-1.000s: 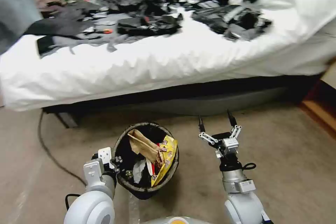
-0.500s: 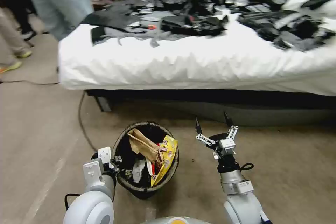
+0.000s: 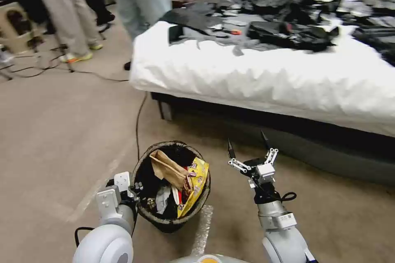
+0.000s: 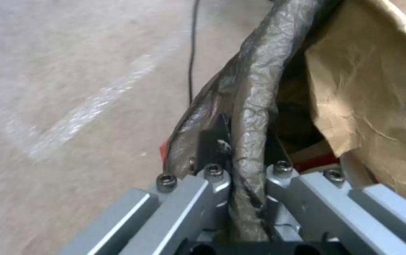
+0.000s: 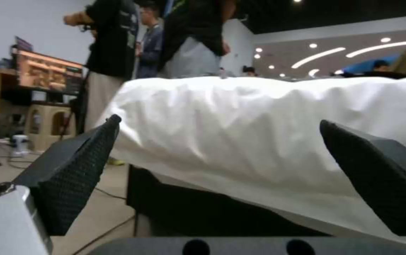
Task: Pick up the trash bin, then pick up the garbage from the floor and place it into the trash bin.
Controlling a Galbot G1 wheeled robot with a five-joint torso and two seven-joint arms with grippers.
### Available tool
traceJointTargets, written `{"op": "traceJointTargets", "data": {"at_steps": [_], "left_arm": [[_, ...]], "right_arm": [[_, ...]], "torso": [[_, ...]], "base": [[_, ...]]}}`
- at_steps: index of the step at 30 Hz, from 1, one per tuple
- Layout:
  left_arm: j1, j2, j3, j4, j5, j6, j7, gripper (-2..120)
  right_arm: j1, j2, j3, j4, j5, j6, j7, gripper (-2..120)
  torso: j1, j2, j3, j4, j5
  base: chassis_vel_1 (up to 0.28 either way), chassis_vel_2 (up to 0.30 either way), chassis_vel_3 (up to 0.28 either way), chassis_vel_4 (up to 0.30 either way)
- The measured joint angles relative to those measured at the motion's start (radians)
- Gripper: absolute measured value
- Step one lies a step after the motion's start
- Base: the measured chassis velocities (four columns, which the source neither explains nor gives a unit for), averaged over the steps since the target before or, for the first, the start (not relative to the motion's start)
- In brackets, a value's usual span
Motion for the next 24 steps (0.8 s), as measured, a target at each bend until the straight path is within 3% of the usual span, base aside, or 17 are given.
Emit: {"op": "traceJointTargets", "data": {"at_steps": [24], "left_arm": [[0.001,-0.002,0.000,-0.005,-0.001,-0.002,-0.001,0]], "right_arm": [[-0.010,0.005,-0.001,-0.002,-0.011,0.009,-0.005,100]], "torso": [[0.000,0.000,0.000,0.0000,0.0000]], "base": [[0.123,0.124,0.123,0.124]]}}
